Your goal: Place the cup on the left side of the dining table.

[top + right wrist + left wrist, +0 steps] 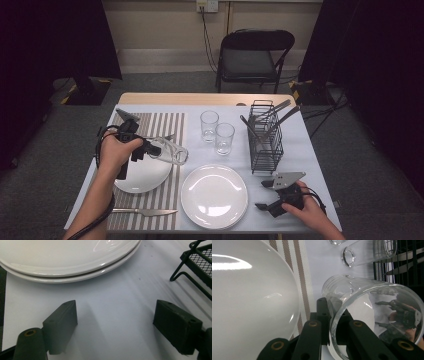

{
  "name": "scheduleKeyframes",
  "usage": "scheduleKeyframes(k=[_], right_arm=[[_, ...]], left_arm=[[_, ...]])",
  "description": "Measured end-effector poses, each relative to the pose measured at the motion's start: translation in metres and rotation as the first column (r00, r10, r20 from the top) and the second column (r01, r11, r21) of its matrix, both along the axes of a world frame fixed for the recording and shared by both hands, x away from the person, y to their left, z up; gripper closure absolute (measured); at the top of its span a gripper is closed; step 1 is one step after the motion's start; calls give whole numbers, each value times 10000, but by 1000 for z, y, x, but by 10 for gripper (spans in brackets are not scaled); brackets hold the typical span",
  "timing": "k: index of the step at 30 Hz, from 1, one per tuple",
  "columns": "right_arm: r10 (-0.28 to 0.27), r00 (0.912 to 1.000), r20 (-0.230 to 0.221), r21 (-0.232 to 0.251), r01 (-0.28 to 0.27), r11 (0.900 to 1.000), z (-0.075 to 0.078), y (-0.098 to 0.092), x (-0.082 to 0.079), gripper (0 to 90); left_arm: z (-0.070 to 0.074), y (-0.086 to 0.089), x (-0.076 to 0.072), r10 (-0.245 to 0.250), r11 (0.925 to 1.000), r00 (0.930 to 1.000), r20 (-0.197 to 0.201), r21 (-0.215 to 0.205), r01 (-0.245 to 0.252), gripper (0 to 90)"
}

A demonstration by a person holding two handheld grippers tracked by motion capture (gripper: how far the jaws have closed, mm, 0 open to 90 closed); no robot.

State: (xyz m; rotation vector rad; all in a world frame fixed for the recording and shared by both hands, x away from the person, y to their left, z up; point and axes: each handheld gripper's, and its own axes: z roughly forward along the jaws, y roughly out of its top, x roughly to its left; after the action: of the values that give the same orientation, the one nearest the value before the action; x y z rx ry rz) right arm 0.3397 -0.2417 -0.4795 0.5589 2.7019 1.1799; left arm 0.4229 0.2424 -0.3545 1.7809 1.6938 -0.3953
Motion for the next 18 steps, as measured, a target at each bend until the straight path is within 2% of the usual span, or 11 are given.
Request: scheduleKeyframes(k=[6,7,13,18], right_arm=[[1,10000,0,-1,-1,10000,0,0,0,183],[2,10000,2,-2,-2,10000,0,0,0,183],[2,10000,1,-1,-2,10000,0,0,0,183],[-7,10000,4,1,7,10000,0,0,0,183]], left_arm=[[-1,6,-4,34,10000,10000,-22,10,-34,854],[-1,7,-5,27,9999,10000,-3,123,-27,854],[-3,12,-9,88,9999,9999,-88,56,-88,854],[-4,14,-11,94,9999,10000,0,41,-94,855]])
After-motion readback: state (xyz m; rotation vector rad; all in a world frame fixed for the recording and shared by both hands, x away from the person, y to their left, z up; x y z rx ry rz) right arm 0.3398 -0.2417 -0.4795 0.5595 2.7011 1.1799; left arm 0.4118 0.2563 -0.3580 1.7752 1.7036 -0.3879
